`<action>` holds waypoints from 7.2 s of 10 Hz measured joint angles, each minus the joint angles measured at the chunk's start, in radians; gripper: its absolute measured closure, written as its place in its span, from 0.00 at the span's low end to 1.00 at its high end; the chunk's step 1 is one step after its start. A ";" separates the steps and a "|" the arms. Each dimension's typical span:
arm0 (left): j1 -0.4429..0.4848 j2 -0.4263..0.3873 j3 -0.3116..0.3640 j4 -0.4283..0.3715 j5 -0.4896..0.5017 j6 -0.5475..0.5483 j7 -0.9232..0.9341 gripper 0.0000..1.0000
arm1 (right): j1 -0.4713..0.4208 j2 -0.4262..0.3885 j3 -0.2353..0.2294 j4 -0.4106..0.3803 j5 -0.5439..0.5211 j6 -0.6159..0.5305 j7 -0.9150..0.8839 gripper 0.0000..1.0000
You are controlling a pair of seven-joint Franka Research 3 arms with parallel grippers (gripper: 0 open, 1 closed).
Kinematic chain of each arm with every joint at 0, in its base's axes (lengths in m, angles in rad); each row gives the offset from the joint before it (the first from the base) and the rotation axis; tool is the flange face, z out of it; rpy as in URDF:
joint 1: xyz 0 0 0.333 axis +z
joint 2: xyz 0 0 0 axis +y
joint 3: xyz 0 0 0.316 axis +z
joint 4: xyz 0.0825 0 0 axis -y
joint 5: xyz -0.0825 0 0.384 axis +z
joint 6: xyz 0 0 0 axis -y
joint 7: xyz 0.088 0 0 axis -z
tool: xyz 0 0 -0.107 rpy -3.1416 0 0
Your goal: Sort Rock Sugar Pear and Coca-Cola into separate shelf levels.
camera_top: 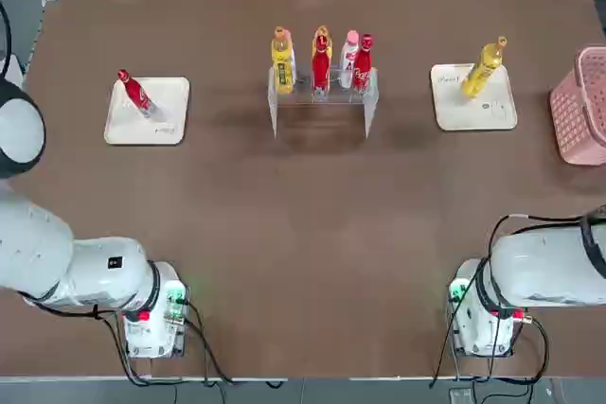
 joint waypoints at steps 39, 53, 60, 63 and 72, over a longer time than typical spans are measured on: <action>0.245 -0.084 -0.182 -0.601 0.003 0.517 -0.189 0.67 | -0.045 0.184 -0.012 -0.395 -0.023 0.536 0.118 0.24; 0.216 0.029 -0.887 -0.176 -0.007 0.192 -1.029 0.67 | -0.035 0.181 -0.011 -0.395 -0.027 0.537 0.117 0.67; -0.005 0.284 -0.888 -0.060 0.155 0.193 -1.268 0.67 | -0.032 0.178 -0.010 -0.373 -0.032 0.513 0.092 0.67; -0.011 0.319 -0.887 -0.053 0.233 0.193 -1.303 0.67 | -0.008 0.167 -0.009 -0.259 -0.034 0.392 0.073 0.67; -0.055 0.379 -0.879 -0.047 0.293 0.193 -1.362 0.55 | 0.187 0.153 0.138 0.132 -0.015 0.085 0.264 0.67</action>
